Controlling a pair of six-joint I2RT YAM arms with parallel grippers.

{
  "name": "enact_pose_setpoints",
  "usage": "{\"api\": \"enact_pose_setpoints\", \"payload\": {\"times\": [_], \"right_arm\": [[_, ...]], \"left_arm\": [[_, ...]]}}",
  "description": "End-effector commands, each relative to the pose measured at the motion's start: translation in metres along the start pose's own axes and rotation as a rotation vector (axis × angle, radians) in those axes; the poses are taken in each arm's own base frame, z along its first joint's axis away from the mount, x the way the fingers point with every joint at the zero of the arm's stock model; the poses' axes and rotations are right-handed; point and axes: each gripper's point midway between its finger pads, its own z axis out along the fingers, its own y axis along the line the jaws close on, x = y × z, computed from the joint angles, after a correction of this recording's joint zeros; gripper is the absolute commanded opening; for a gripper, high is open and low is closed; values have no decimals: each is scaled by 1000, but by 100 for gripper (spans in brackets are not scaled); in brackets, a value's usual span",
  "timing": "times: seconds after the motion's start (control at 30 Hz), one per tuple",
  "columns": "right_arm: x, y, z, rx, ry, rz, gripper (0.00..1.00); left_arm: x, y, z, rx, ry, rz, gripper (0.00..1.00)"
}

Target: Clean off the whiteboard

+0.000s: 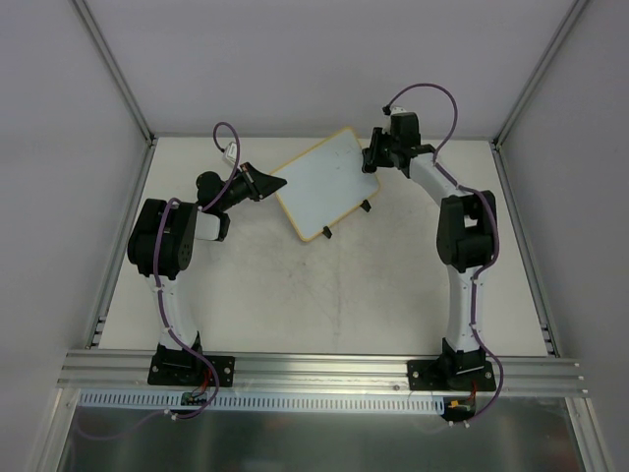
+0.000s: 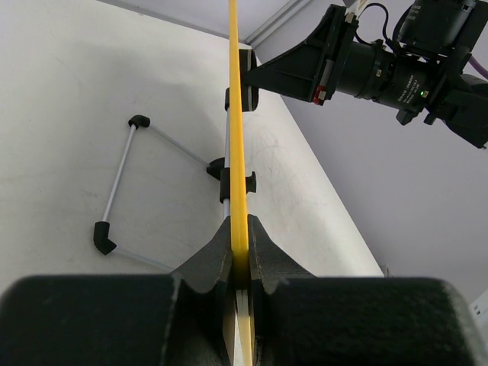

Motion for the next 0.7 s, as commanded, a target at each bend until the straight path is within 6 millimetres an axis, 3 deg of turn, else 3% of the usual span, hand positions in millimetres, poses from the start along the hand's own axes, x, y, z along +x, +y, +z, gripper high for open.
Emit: {"api": "enact_pose_setpoints", "payload": {"times": [0.0,0.23,0.67], "right_arm": [[28,20,5,23,73,-78,0],[48,80,5,-60,96,-165,0],[94,168,-14,-233,165,-252,0]], "left_arm": [[0,-39,-2,188,33,199,0],[0,-40,-2,191,35,202,0],[-1,-40,-1,192,32,199,0]]}}
